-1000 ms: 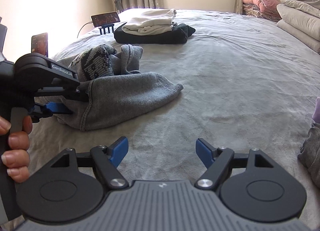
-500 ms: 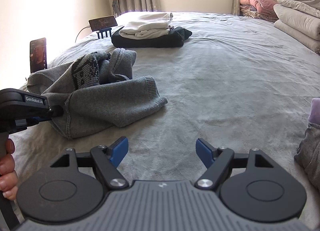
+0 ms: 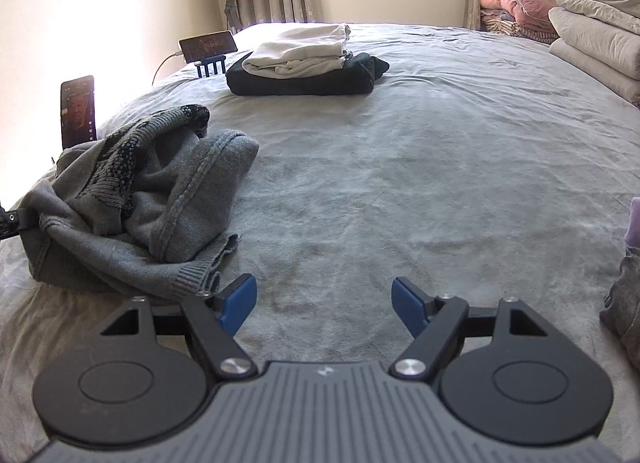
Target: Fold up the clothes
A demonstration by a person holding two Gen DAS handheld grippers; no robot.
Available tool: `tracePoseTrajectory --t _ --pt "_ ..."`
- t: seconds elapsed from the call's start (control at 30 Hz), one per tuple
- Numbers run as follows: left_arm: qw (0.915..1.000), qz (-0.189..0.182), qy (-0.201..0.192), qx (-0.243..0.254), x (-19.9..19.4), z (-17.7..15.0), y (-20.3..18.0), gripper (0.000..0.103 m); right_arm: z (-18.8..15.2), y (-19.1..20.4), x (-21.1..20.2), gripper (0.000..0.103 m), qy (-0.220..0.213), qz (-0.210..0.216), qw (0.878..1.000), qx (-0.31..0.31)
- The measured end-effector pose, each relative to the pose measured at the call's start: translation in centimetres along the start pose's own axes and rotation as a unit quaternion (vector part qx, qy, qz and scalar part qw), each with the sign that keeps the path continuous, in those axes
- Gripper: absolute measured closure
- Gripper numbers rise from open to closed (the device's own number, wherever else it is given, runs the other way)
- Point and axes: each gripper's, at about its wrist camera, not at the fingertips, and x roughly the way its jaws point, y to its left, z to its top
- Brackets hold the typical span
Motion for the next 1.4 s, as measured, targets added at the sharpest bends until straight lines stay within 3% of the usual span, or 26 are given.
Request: tracePoseTrajectory --t 0.17,0.33,0.57,0.83,1.13,1.23,1.3,1.33,1.4 --pt "0.9996 0.025 -0.002 -0.009 0.4 0.5 2.8 0.099 -0.1 0.7 0.6 0.025 0.007 -0.002 1.0 -0.004" --pt "0.9991 0.021 0.021 -0.029 1.4 0.4 4.8 0.099 -0.5 1.6 1.2 0.025 0.016 -0.007 1.0 -0.016" --pt "0.9977 0.053 -0.008 -0.042 1.3 1.8 7.5 0.099 -0.8 3.1 1.2 0.025 0.017 -0.004 0.999 -0.03" --pt "0.9918 0.09 -0.008 -0.091 2.0 3.0 11.5 0.099 -0.8 5.1 1.5 0.025 0.015 0.005 0.999 -0.046" --pt "0.99 0.119 -0.027 -0.07 2.0 3.0 11.6 0.099 -0.4 6.2 2.6 0.025 0.014 0.01 0.998 -0.053" --pt "0.9922 0.099 -0.022 -0.073 1.8 2.8 11.4 0.093 -0.2 6.4 2.9 0.025 0.011 0.014 0.998 -0.063" --pt "0.9937 0.071 -0.01 -0.086 1.6 2.7 11.3 0.075 0.2 6.5 3.2 0.025 0.009 0.013 0.997 -0.07" --pt "0.994 0.057 -0.004 -0.093 1.5 2.6 11.3 0.059 0.5 6.5 3.3 0.025 0.008 0.016 0.998 -0.068" --pt "0.995 0.037 0.007 -0.093 1.4 2.4 11.0 0.054 1.2 6.3 3.5 0.025 0.009 0.03 0.998 -0.05"
